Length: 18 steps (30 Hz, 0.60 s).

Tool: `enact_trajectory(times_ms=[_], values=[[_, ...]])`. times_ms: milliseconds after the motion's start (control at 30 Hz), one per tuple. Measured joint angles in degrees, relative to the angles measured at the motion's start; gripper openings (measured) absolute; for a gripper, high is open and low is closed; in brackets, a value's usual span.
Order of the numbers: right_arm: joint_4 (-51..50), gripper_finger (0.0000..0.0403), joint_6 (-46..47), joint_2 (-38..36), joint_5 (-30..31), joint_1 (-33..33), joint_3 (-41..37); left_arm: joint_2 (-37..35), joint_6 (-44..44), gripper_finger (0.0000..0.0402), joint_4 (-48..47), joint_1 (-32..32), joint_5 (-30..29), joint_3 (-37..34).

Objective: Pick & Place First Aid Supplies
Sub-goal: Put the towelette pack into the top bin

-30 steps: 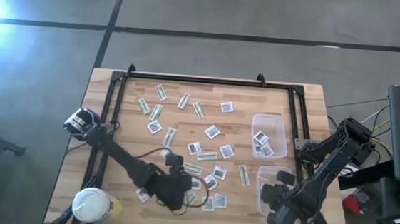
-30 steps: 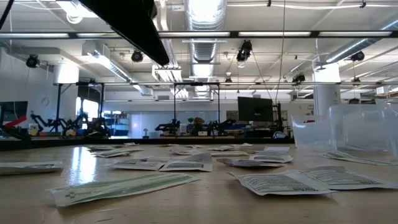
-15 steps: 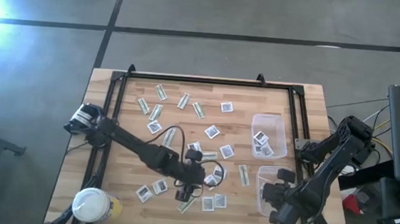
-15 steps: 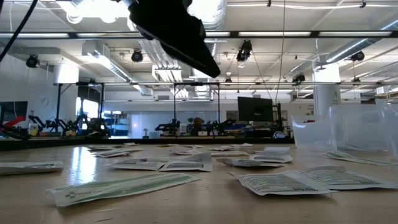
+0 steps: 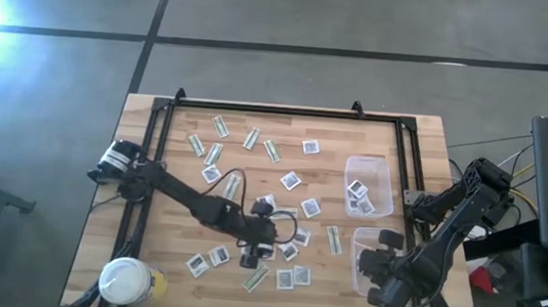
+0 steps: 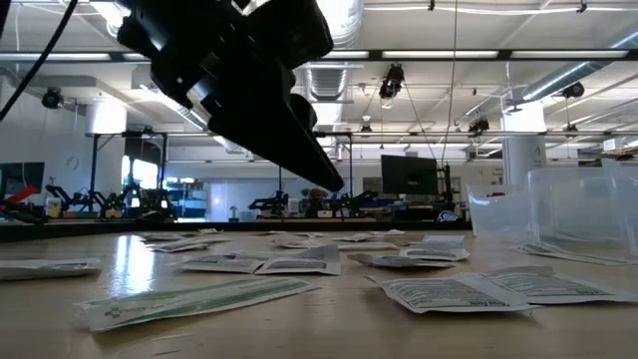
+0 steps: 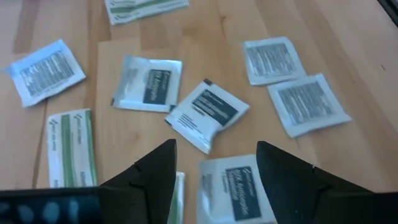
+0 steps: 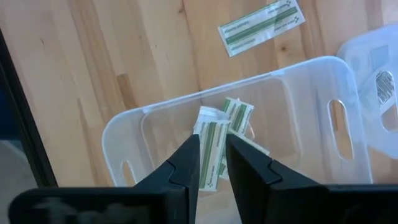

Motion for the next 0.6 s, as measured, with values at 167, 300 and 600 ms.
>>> enact_trajectory(times_ms=[167,300,600], values=[[0.0,0.0066,0.0,0.0,0.3,0.0,0.0,0.0,-0.4,0.0213,5.8,0.7,0.0,-3.4],[0.0,0.0068,0.0,0.0,0.3,0.0,0.0,0.0,-0.7,0.0213,7.0,0.8,0.0,-4.5],[0.1,0.0077,0.0,0.0,1.4,0.0,0.0,1.4,-1.5,0.0213,8.9,0.9,-0.2,-4.5]])
